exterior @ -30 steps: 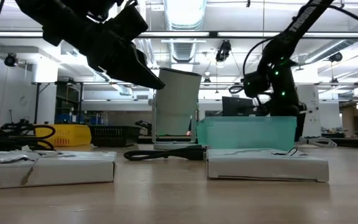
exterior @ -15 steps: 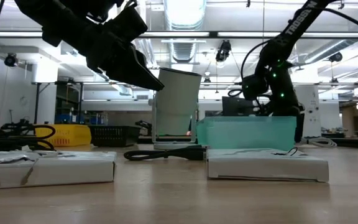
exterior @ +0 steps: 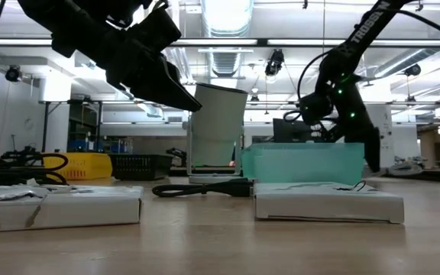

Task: Pick and place items into bin
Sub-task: Put the white charger cable into the green bin

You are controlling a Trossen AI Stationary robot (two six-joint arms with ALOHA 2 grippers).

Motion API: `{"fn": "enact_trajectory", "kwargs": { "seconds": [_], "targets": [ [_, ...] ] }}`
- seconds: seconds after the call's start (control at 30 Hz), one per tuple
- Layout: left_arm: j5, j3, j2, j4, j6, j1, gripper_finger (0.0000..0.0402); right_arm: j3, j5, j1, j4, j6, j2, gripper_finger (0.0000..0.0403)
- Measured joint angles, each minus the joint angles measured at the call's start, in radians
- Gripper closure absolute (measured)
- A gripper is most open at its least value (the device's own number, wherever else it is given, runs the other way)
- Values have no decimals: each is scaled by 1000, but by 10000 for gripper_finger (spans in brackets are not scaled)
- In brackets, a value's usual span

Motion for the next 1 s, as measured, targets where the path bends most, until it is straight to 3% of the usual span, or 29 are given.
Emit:
{"fn": "enact_trajectory", "kwargs": {
  "seconds": [0.23, 0.43, 0.67, 0.8, 0.9, 1.0],
  "targets": [
    [-10, -1, 0, 20, 1, 0, 202, 2, -26, 0, -125, 50, -12, 394],
    [-11, -1, 0, 31, 2, 0, 202, 5, -87, 2, -123, 62, -63, 394],
    [-11, -2, 0, 31, 2, 0, 202, 5, -137, 3, -103, 79, -221, 394],
    [-13, -2, 0, 31, 2, 0, 202, 5, -256, 13, 2, 109, -330, 394],
    [-13, -2, 0, 31, 2, 0, 202, 4, -331, 47, 77, 112, -404, 394],
    [-14, -2, 0, 31, 3, 0, 202, 4, -331, 108, 106, 134, -479, 394]
  ]
}}
